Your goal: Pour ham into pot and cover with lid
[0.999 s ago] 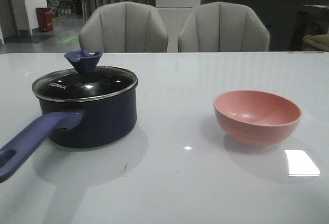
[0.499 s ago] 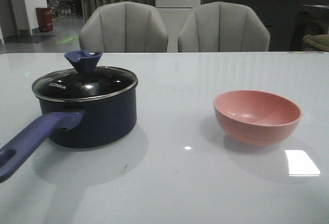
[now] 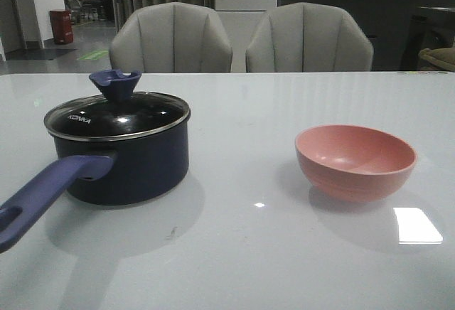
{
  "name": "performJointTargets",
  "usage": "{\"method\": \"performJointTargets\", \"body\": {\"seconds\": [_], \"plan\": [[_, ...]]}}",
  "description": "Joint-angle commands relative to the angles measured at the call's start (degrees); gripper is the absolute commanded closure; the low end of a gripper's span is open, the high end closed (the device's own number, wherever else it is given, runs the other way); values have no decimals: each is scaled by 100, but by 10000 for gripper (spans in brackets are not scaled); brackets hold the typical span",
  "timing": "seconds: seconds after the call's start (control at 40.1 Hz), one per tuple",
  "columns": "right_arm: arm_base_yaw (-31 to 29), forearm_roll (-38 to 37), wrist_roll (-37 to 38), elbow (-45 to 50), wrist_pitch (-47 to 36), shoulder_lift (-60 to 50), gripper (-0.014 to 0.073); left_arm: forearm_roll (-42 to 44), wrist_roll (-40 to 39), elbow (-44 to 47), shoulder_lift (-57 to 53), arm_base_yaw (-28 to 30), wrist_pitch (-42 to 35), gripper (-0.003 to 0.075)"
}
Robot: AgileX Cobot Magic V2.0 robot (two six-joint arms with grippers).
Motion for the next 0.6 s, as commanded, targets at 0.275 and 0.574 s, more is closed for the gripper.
{"method": "performJointTargets", "body": {"seconds": [0.275, 0.574], "plan": [[-1329, -1515, 1356, 634, -872, -1088, 433, 9, -60, 122, -3, 10, -409, 589], [-1582, -1525, 1399, 1040, -780, -1760, 433, 9, -60, 122, -3, 10, -421, 589]]}}
